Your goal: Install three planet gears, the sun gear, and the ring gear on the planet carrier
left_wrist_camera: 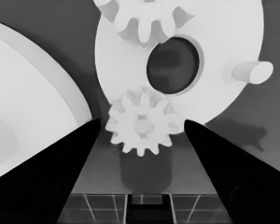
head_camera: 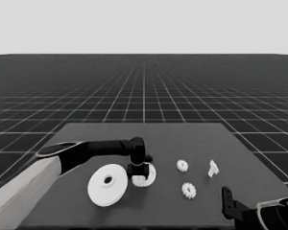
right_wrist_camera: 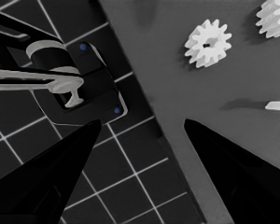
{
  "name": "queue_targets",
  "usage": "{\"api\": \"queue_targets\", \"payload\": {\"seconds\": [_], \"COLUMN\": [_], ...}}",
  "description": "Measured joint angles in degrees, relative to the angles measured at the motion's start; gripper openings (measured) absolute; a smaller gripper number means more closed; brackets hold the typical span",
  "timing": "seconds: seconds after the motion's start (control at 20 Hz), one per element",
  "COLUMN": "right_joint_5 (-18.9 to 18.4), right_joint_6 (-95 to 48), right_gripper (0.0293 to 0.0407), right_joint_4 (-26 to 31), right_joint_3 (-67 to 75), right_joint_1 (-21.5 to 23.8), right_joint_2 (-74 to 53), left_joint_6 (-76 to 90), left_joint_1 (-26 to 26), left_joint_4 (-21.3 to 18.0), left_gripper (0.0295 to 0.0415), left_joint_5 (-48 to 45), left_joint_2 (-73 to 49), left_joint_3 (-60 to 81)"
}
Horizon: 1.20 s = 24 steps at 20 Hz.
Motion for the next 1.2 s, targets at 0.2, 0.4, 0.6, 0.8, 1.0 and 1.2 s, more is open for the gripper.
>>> {"api": "queue_targets", "payload": {"seconds": [0.2,0.4,0.6,0.8,1.0,1.2], "right_joint_5": [0.0,0.0,0.0,0.0,0.0,0.0], "right_joint_6": [0.0,0.0,0.0,0.0,0.0,0.0], "right_gripper": [0.0385,0.0385,0.0385,0.0385,0.0385,0.0385], "right_joint_4": [0.0,0.0,0.0,0.0,0.0,0.0], "right_joint_3": [0.0,0.0,0.0,0.0,0.0,0.0], "right_joint_1": [0.0,0.0,0.0,0.0,0.0,0.0], "right_joint_2": [0.0,0.0,0.0,0.0,0.0,0.0], "left_joint_6": [0.0,-3.8,-4.0,52.3,97.5,102.9], "left_joint_1": [0.0,-8.5,-9.6,-21.8,-29.0,-29.8], "left_joint_4": [0.0,-8.3,-9.4,-5.0,-2.9,-2.7], "left_gripper": [0.0385,0.0385,0.0385,0.041,0.0386,0.0385], "left_joint_5": [0.0,1.9,1.9,-31.1,-46.8,-48.7], "left_joint_2": [0.0,-1.1,-1.1,-37.9,-65.5,-68.5], "left_joint_3": [0.0,5.3,5.6,41.2,59.7,61.9]}}
